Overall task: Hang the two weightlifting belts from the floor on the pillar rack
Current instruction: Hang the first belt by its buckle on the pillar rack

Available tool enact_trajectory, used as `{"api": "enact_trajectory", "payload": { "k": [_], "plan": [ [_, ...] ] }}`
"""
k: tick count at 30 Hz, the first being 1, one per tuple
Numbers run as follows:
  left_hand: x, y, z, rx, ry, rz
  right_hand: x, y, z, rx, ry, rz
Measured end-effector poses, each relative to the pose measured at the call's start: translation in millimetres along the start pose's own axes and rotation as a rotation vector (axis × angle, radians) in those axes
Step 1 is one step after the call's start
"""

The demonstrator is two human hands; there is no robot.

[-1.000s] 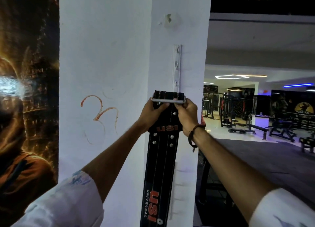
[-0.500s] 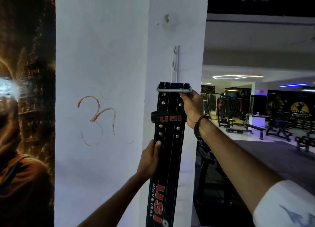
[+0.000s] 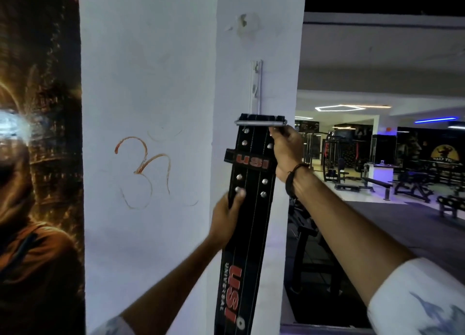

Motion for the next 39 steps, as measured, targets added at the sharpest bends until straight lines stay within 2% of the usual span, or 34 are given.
{"api": "enact_trajectory", "payload": {
  "k": [3,5,7,12,16,18,22,24,27,29,32,35,39],
  "plan": [
    [82,-51,-24,0.083,0.173,-0.101,3,8,-2,-0.003,0.016,0.024],
    [97,-62,-31,0.148,0.237,-0.136,4,9,0,0.006,0.022,0.033],
    [66,-44,-24,0.127,0.204,-0.110,4,7,7,0.037,0.006,0.030],
    [-50,53,-18,-0.137,0.010,0.005,-10,-12,29,0.198,-0.002,0.065],
    [-67,55,-24,-0.189,-0.052,0.080,-15,-20,26,0.209,0.012,0.076],
    [-41,24,-18,-0.128,0.031,0.073,-14,-19,19,0.163,0.031,0.069],
    [49,-50,-16,0.130,0.139,-0.033,-4,-8,7,0.094,-0.001,0.017],
    [56,-42,-21,0.130,0.152,-0.040,4,-4,7,0.115,-0.013,-0.014],
    [-1,6,-22,-0.057,-0.008,0.034,11,-3,10,0.134,-0.013,-0.043],
    [-59,33,-19,-0.137,-0.093,0.162,11,-5,11,0.140,-0.023,-0.040],
    [-116,54,-7,-0.104,-0.079,0.275,8,-4,4,0.114,-0.004,-0.019],
    [-128,67,0,-0.062,-0.078,0.270,7,2,-4,0.096,-0.007,-0.010],
    [-130,77,6,-0.055,-0.034,0.360,2,1,-11,0.081,-0.028,-0.016]
  ]
}}
Point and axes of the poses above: each hand's wrist, its own y-axis towards the middle knuckle, its own z-axis out of the palm, x = y × z, the point moved 9 cm from there along y, towards the middle knuckle, and after that the axes turned 13 degrees about -x, right-handed, at the moved point
